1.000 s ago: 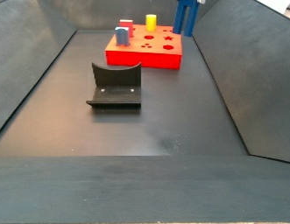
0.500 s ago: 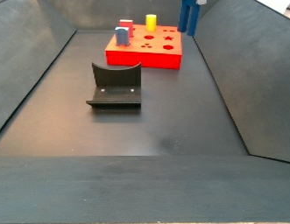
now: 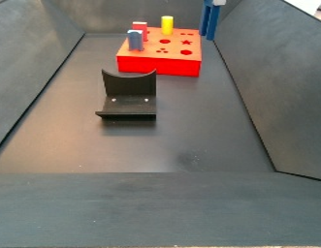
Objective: Pick up the square-circle object. Move up. Rotate the square-circle object. Place the square-circle object on the fixture. Regrasp the square-circle object. Move to above the board. Insert the square-circle object.
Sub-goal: Rotate the square-circle object.
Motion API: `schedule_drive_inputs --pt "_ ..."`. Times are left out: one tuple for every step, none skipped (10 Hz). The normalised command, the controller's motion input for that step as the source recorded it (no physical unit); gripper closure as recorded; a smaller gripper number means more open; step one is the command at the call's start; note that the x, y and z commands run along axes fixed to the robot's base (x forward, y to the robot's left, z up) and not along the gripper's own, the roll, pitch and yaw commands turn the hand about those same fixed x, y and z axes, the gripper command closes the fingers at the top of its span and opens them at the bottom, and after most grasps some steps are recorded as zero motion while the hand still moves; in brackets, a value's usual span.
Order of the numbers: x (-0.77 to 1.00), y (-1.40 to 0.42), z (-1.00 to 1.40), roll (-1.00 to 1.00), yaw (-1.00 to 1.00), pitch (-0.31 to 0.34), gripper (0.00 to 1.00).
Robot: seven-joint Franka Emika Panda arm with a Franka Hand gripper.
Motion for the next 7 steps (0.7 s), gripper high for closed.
schedule_drive_inputs --pt "0.0 0.01 0.0 -0.03 -1.0 0.024 1.0" --pt "0.0 0.01 0.0 -0.03 -1.0 0.026 1.0" --pt "0.0 0.01 0.0 -0.03 -1.0 0.027 1.0" --pt "0.0 0.01 0.0 -0.04 -1.0 0.028 1.0" --pt "0.0 0.01 0.0 -0.04 -1.0 0.032 1.0" --pt "0.0 0.01 0.0 -0.04 -1.0 0.034 1.0" --pt "0.0 0.01 0.0 -0.05 -1.0 0.037 1.0"
